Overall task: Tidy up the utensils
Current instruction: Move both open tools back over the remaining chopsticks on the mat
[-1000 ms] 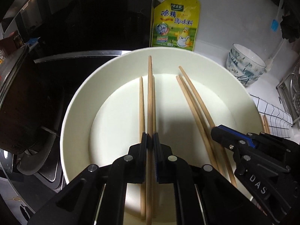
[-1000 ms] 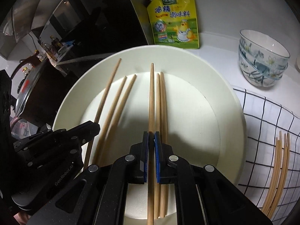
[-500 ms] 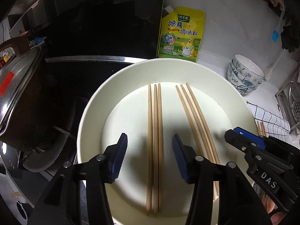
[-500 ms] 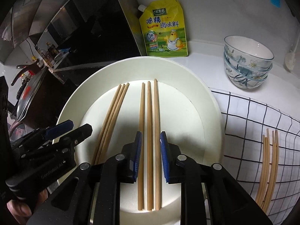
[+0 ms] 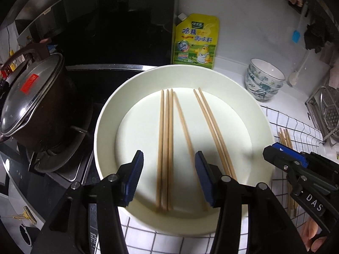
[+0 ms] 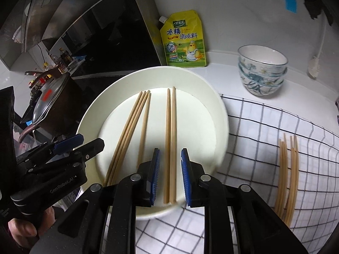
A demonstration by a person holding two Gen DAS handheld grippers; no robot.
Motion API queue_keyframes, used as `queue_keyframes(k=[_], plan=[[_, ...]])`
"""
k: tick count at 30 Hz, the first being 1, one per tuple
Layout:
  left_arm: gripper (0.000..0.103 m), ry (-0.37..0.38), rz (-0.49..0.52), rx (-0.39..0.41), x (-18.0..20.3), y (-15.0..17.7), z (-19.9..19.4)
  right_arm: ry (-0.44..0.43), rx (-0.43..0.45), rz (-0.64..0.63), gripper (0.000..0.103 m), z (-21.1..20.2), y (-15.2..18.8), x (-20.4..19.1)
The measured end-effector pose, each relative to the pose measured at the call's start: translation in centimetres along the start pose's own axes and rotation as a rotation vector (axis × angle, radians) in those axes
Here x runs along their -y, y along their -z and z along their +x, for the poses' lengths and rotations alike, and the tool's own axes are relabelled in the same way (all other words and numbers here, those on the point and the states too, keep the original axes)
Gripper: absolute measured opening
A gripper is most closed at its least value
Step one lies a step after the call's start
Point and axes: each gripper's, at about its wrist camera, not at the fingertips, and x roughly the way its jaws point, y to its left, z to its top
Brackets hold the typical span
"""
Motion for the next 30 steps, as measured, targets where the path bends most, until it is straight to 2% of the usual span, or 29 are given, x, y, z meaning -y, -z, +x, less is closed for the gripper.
queue_keyframes(k=[9, 16, 23, 30], plan=[[0.054, 0.024, 0.036, 0.016, 3.8, 1.7, -2.8, 0.029, 0.041, 0.035, 0.019, -4.6, 2.7, 4.1], [0.058, 0.076, 0.084, 0.033, 9.0, 2.7, -4.1, 0.086, 0.057, 0.086, 0.021, -7.8, 5.1, 8.7], [0.063, 0.127, 0.139, 0.042, 14.2, 3.4, -4.4, 0.159, 0.065, 0.126, 0.026, -10.3, 7.3, 13.2], [0.068, 0.157, 0.159, 0.02, 18.9, 4.7, -2.7, 0.208, 0.037, 0.142, 0.027, -10.4, 9.9, 17.6]])
